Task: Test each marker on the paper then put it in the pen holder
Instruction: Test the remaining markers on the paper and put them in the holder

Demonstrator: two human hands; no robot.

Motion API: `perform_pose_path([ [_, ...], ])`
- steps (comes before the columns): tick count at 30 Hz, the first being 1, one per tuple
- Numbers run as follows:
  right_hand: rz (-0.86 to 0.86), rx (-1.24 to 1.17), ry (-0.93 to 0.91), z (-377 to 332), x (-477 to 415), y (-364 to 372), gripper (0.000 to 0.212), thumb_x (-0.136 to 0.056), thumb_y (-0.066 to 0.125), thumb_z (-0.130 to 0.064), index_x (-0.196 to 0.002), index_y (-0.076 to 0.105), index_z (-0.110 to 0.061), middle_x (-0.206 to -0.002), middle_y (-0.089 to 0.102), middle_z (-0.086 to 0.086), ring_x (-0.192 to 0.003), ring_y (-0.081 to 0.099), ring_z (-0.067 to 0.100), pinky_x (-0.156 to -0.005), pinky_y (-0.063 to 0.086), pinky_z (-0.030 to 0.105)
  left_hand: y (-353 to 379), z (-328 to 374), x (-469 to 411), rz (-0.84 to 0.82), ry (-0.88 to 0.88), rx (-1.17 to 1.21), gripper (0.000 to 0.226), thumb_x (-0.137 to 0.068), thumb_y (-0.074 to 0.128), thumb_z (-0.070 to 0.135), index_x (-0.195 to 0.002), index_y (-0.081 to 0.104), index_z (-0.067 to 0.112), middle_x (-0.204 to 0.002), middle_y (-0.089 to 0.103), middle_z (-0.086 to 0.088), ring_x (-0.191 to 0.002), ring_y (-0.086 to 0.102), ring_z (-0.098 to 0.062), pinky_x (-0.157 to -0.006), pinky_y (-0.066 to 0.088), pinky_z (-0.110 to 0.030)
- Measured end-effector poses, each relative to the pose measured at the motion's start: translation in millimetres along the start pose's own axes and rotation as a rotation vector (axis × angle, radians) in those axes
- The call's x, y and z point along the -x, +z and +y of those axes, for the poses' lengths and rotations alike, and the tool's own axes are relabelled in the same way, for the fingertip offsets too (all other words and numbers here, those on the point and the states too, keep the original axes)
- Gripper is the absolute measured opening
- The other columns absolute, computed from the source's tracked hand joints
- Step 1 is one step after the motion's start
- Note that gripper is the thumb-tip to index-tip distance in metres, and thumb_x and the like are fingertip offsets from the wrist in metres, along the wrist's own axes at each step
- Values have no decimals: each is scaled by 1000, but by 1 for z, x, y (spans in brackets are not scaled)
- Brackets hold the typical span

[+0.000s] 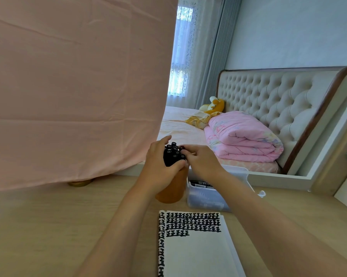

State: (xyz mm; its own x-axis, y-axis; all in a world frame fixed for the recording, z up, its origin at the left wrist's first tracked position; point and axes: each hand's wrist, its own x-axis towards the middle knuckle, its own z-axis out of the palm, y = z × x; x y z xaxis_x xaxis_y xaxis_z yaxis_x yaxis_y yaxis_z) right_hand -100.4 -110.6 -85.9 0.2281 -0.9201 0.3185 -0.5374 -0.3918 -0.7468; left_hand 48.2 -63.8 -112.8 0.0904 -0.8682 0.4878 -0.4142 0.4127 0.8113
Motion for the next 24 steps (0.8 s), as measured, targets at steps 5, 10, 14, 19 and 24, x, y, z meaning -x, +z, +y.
perform_pose_path([
  [5,-96,77,-57,2,2,-8,40,-101,51,-19,-141,53,-25,-128,64,-2,-109,62,18,-101,49,35,-7,-3,5,-130,-24,8,98,-68,74,51,-147,17,49,-151,31,11,-140,32,-13,-112,37,-42],
  [10,-147,445,-4,23,1,-39,22,-95,58,-15,-109,73,-24,-111,72,-6,-97,62,9,-96,51,31,-11,-7,6,-116,-75,13,104,-62,79,54,-148,22,44,-145,41,13,-132,42,-9,-108,42,-40],
  [14,-356,745,108,33,3,-45,18,-89,65,-21,-100,76,-30,-106,72,-9,-95,64,11,-89,54,30,-8,-10,8,-76,-73,10,88,-66,88,41,-133,33,53,-128,45,28,-123,45,-4,-96,42,-22],
  [19,-420,910,121,39,2,-35,16,-83,72,-29,-98,77,-31,-104,72,-8,-94,64,15,-86,55,31,-5,-16,9,-81,-87,3,108,-65,87,48,-150,20,41,-149,37,15,-132,40,-8,-108,40,-37],
  [24,-445,922,112,42,1,-31,16,-86,69,-28,-100,77,-28,-105,72,-5,-91,63,17,-84,55,33,-2,-18,9,-82,-90,8,109,-65,87,46,-150,18,41,-148,38,16,-132,40,-6,-107,38,-33],
])
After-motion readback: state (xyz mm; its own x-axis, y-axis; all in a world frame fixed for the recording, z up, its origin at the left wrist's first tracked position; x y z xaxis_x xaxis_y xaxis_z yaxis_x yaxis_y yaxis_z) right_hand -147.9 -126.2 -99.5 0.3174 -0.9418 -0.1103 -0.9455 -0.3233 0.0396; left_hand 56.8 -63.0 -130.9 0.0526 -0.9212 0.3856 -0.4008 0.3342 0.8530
